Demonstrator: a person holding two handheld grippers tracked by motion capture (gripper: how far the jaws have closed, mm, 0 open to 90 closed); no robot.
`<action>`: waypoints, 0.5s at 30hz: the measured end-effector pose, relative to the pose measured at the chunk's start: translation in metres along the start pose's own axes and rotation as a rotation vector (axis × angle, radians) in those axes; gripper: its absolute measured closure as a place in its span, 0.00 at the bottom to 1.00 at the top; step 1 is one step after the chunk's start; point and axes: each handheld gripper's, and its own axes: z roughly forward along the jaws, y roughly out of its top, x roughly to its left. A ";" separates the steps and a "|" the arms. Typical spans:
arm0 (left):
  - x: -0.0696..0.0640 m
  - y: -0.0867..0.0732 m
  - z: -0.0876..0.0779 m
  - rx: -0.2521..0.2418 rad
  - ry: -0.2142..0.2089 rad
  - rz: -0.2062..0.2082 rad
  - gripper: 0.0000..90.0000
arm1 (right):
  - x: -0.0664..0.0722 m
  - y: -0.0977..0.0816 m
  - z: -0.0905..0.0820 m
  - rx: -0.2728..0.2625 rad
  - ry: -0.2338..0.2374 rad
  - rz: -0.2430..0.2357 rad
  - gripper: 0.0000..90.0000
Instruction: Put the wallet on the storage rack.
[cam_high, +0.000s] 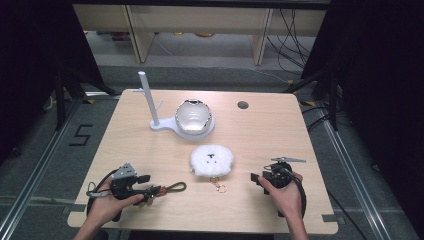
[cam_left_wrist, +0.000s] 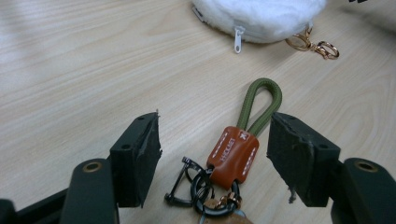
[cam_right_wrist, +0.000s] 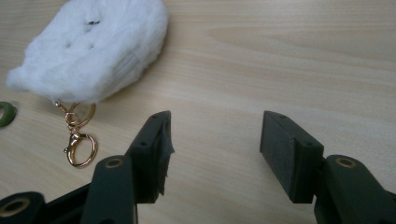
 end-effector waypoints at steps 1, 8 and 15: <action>0.000 0.001 0.001 -0.002 -0.005 0.000 0.38 | 0.001 0.000 0.000 0.007 0.010 0.008 0.51; 0.002 0.004 0.002 -0.003 0.010 -0.010 0.38 | 0.007 0.008 0.002 0.033 0.023 -0.007 0.58; 0.006 0.003 0.001 -0.003 0.032 -0.012 0.38 | 0.016 0.015 0.004 0.104 0.021 0.039 0.63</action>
